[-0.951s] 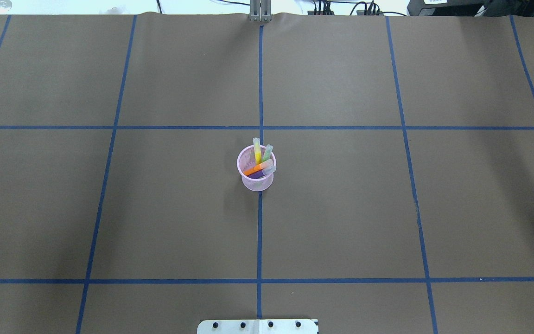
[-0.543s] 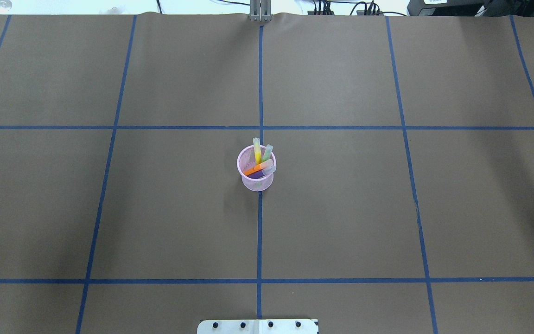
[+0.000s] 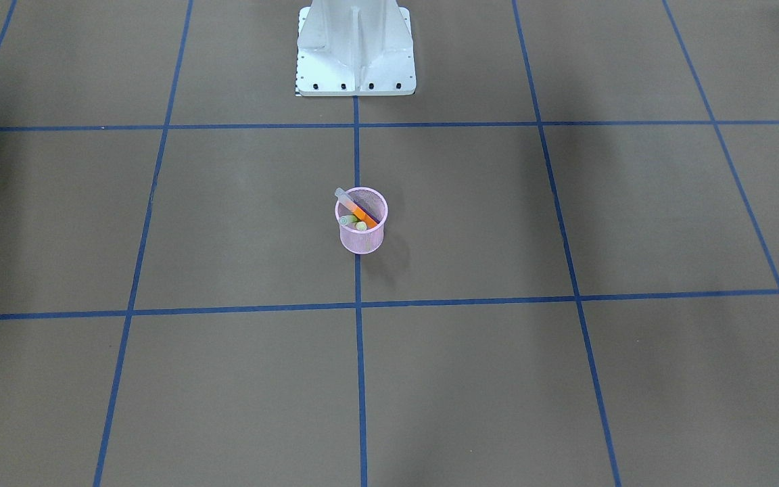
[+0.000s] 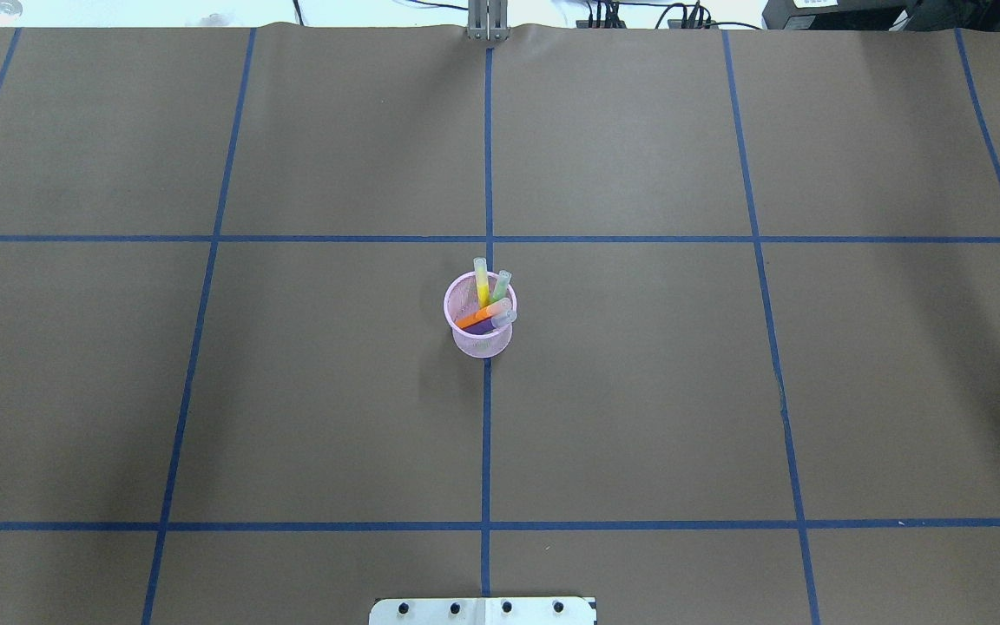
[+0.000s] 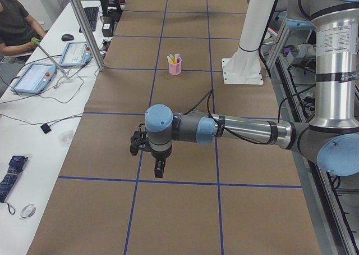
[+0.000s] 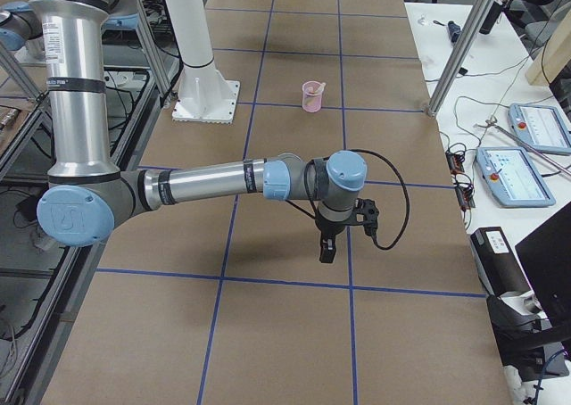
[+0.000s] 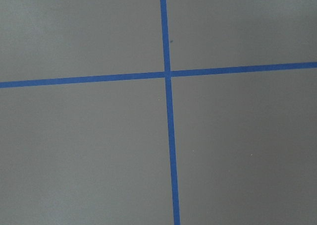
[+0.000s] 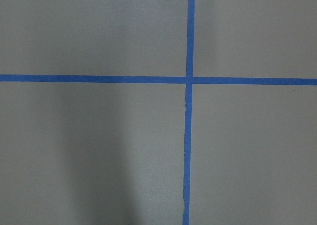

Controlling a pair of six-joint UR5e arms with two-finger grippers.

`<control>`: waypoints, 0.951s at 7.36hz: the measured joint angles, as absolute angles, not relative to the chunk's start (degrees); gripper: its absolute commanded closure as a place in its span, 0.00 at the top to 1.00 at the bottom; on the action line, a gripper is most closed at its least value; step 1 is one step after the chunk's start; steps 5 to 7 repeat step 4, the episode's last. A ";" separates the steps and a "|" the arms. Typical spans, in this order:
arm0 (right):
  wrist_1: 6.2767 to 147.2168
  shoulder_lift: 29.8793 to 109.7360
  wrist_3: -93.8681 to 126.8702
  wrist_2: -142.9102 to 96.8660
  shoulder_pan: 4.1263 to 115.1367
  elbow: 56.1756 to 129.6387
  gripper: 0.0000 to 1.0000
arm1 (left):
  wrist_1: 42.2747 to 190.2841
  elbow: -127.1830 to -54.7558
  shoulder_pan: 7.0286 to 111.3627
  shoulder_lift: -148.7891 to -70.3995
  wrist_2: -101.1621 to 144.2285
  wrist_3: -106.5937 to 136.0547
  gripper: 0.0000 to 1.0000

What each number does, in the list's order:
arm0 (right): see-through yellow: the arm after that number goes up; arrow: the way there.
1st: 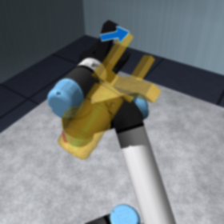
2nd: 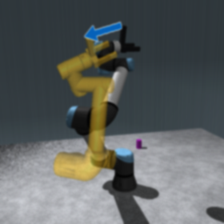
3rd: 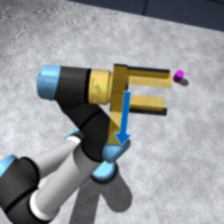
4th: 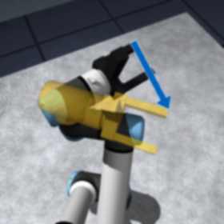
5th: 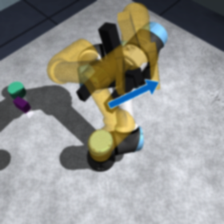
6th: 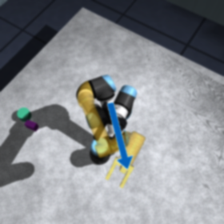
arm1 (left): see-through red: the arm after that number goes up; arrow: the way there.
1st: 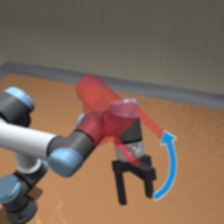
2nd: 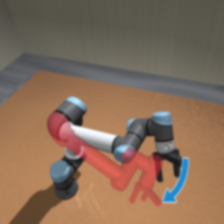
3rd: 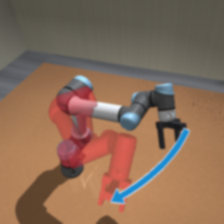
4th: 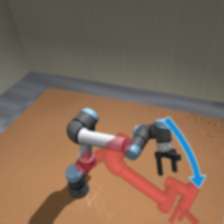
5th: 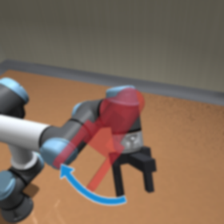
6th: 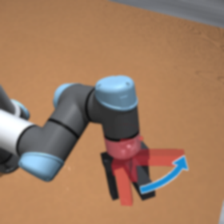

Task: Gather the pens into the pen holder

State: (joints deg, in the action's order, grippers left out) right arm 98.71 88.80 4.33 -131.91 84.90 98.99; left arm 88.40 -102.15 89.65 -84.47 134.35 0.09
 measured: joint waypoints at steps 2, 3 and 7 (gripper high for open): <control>98.72 88.56 4.32 -132.14 84.90 99.05 1.00 | 88.31 -102.13 89.66 -84.35 134.38 0.09 1.00; 98.75 88.60 4.31 -132.30 84.90 99.18 1.00 | 88.21 -102.26 89.69 -84.32 134.40 0.09 1.00; 98.80 88.68 4.31 -132.52 84.89 99.32 1.00 | 88.10 -102.39 89.72 -84.27 134.46 0.09 1.00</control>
